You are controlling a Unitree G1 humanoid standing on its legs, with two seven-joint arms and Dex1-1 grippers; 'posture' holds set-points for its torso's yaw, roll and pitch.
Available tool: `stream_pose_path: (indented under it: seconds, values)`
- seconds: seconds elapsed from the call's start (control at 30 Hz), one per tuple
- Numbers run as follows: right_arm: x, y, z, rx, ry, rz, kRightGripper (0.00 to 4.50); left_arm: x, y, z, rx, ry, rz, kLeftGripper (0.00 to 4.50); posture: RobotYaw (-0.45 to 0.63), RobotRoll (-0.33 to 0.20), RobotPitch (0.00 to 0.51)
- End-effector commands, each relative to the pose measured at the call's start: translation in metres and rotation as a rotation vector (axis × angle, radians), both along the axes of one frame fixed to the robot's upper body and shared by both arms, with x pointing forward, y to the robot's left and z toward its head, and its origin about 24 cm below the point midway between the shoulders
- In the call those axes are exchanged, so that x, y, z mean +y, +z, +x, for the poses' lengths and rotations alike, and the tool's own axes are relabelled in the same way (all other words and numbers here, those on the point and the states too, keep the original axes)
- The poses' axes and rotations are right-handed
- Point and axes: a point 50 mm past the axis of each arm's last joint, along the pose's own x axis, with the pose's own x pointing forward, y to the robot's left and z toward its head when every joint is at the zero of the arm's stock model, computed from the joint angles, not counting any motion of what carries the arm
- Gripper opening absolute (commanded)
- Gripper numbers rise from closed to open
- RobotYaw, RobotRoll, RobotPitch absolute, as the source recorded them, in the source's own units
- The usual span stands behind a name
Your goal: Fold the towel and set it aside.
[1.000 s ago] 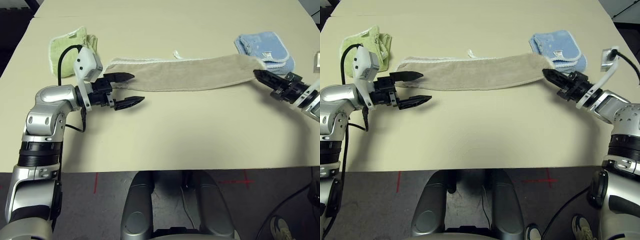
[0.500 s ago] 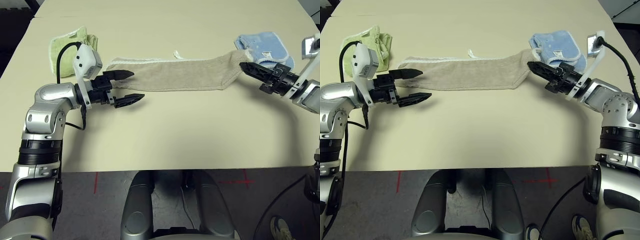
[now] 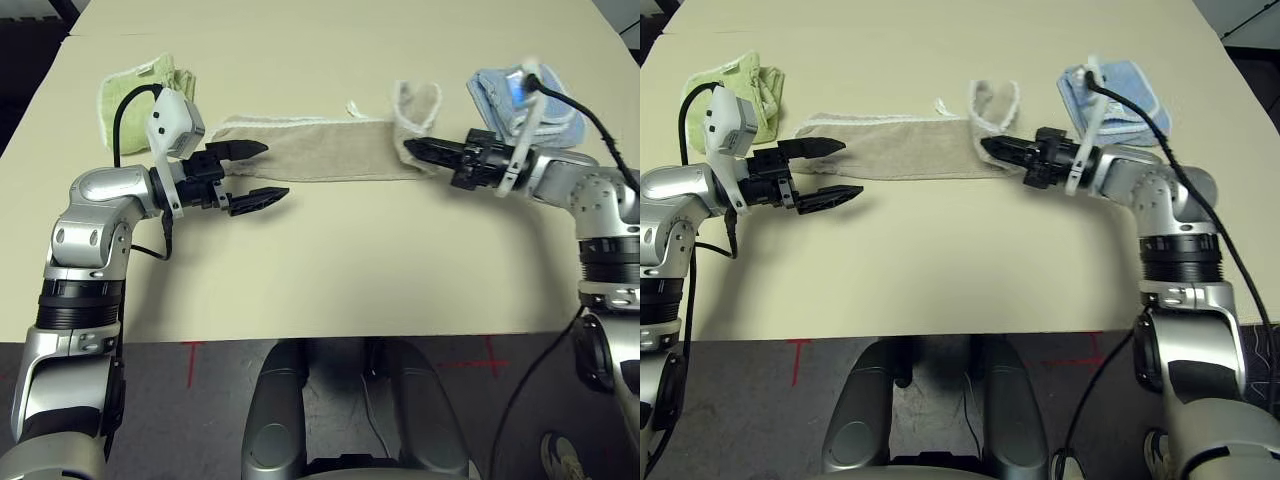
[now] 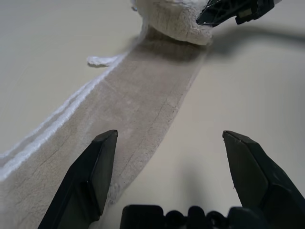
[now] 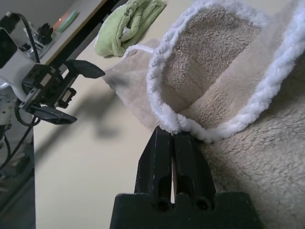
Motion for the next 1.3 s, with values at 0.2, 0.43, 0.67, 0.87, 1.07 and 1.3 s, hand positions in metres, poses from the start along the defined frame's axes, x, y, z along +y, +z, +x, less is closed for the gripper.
stream_pose_path:
  seconds: [0.2, 0.43, 0.67, 0.87, 1.07, 1.3]
  values:
    - [0.006, -0.018, 0.009, 0.028, -0.047, -0.099, 0.04, 0.003, -0.003, -0.004, 0.006, 0.007, 0.014, 4.50, 0.04, 0.000, 0.268]
    - [0.016, -0.018, 0.007, 0.011, -0.002, -0.126, 0.77, 0.002, -0.004, -0.003, 0.011, 0.004, 0.016, 4.50, 0.03, 0.000, 0.271]
    - [0.024, -0.005, 0.006, -0.148, 0.073, -0.129, 3.23, 0.000, -0.005, -0.003, 0.014, -0.001, 0.015, 4.50, 0.02, 0.000, 0.268]
    - [0.035, -0.003, 0.003, -0.296, 0.172, -0.235, 4.49, -0.001, -0.005, -0.002, 0.014, -0.004, 0.014, 4.50, 0.02, 0.000, 0.268]
    - [0.041, -0.007, 0.003, -0.321, 0.236, -0.295, 4.49, 0.000, -0.004, -0.002, 0.015, -0.001, 0.015, 4.50, 0.02, 0.000, 0.269]
    - [0.042, -0.019, 0.003, -0.355, 0.303, -0.425, 4.49, -0.001, -0.003, -0.001, 0.017, -0.002, 0.017, 4.50, 0.02, 0.000, 0.269]
